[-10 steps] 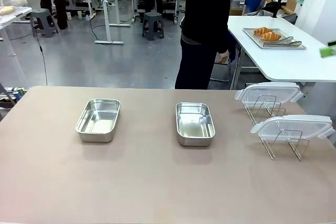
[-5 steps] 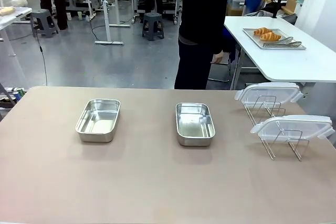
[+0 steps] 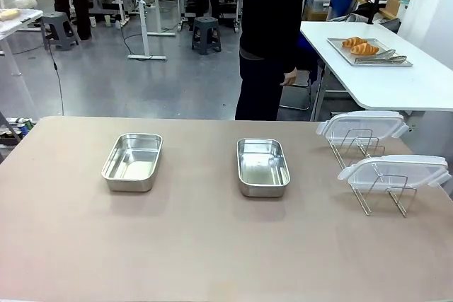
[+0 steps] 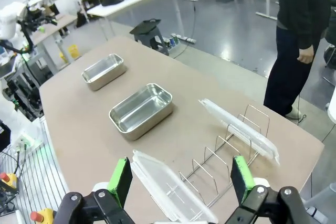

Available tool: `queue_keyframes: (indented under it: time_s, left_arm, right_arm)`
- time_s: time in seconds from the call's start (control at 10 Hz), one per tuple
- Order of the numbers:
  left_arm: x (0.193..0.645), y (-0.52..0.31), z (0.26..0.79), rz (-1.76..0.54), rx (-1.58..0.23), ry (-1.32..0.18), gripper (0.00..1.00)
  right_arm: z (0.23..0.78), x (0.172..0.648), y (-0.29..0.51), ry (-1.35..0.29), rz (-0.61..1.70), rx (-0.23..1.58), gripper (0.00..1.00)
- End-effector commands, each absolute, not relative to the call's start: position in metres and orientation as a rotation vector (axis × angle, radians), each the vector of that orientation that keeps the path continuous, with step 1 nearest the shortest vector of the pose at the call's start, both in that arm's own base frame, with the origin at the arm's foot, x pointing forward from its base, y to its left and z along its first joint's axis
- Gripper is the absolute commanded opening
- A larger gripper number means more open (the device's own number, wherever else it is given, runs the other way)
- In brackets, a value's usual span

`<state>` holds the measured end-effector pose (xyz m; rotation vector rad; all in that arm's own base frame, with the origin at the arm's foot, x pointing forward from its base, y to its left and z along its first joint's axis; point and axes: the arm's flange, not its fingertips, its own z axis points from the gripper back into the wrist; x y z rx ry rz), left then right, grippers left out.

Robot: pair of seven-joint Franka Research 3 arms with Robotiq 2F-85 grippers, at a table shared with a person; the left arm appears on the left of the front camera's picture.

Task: Place the bread in airtight containers.
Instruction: Lift both Airtight Container.

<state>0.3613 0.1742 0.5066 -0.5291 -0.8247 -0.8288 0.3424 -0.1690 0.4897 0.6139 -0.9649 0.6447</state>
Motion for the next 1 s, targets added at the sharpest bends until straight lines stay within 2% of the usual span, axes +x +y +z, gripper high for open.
queue_keyframes:
  time_s: [0.0, 0.9]
  left_arm:
    - [0.3642, 0.1750, 0.5058, -0.853, -0.532, -0.838, 1.00]
    - [0.3642, 0.1750, 0.5058, -0.853, -0.532, -0.838, 1.00]
  right_arm:
    - [0.4882, 0.3432, -0.1714, -0.995, 0.665, 0.612, 1.00]
    - [0.4882, 0.3432, -0.1714, -0.995, 0.665, 0.612, 1.00]
